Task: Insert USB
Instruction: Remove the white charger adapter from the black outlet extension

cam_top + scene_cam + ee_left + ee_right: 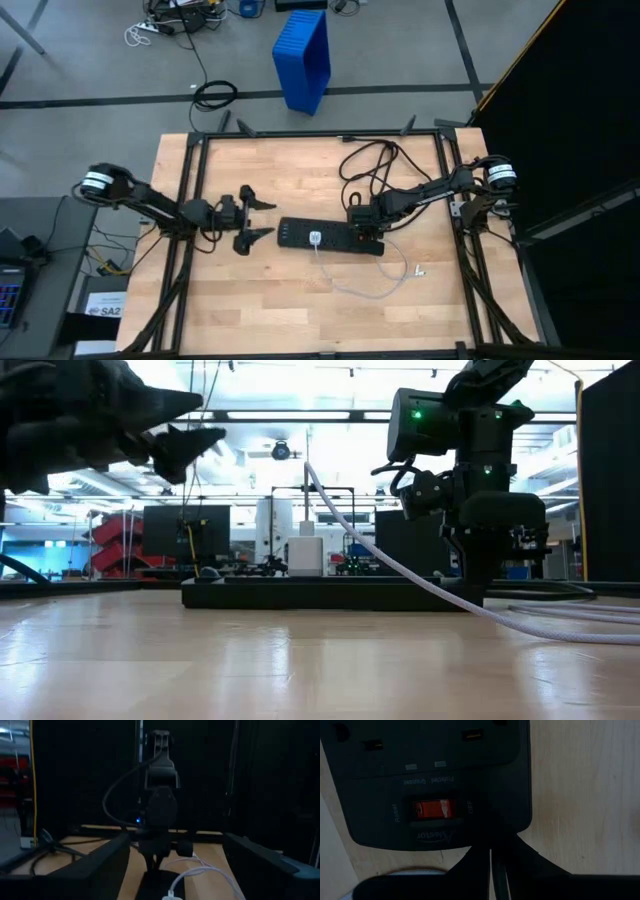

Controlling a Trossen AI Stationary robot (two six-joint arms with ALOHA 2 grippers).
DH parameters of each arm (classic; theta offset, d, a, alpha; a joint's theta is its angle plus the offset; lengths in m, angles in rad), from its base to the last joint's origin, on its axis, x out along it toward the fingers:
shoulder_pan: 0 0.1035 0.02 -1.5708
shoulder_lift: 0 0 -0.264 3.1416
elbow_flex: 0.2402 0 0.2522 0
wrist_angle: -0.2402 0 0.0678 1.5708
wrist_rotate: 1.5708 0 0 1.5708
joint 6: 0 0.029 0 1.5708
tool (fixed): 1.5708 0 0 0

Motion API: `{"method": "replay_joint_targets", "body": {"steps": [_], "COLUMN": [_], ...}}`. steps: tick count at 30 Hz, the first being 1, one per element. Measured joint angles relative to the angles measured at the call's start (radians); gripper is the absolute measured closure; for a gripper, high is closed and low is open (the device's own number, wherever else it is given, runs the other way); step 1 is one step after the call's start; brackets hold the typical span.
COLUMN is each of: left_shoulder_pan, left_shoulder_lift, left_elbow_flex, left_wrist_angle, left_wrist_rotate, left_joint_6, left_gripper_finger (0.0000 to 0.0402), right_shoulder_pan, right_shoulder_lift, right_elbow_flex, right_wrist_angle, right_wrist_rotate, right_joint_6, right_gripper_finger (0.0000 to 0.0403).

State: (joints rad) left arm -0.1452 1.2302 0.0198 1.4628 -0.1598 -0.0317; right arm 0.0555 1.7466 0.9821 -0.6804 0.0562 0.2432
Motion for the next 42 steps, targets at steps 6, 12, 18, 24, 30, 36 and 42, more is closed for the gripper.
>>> {"method": "replay_joint_targets", "body": {"steps": [6, 12, 18, 24, 30, 36, 42], "left_shoulder_pan": [0.0, 0.0, 0.0, 0.001, 0.004, 0.023, 0.023], "left_shoulder_lift": [-0.034, -0.033, -0.033, -0.05, -0.154, -0.335, -0.415], "left_elbow_flex": [0.043, 0.092, 0.113, 0.113, 0.123, 0.259, 0.459], "left_wrist_angle": [-0.006, -0.105, -0.178, -0.192, -0.318, -0.759, -1.302], "left_wrist_rotate": [-0.032, -0.032, -0.032, -0.032, -0.065, -0.089, -0.166], "left_joint_6": [0.02, 0.079, 0.081, 0.099, 0.137, 0.136, 0.127], "left_gripper_finger": [0.0161, 0.0178, 0.0183, 0.0199, 0.0234, 0.028, 0.0333], "right_shoulder_pan": [0.0, 0.001, 0.003, 0.004, 0.052, 0.107, 0.143], "right_shoulder_lift": [0.001, -0.027, -0.119, -0.26, -0.458, -0.617, -0.711], "right_elbow_flex": [0.0, -0.004, -0.004, -0.004, -0.003, -0.002, -0.022], "right_wrist_angle": [0.001, -0.069, -0.201, -0.272, -0.079, 0.213, 0.232], "right_wrist_rotate": [0.014, 0.013, -0.016, 0.003, 0.167, 0.255, 0.321], "right_joint_6": [-0.004, -0.008, 0.052, 0.119, 0.033, -0.153, -0.194], "right_gripper_finger": [0.0347, 0.0285, 0.0244, 0.0249, 0.0279, 0.0305, 0.0329]}}
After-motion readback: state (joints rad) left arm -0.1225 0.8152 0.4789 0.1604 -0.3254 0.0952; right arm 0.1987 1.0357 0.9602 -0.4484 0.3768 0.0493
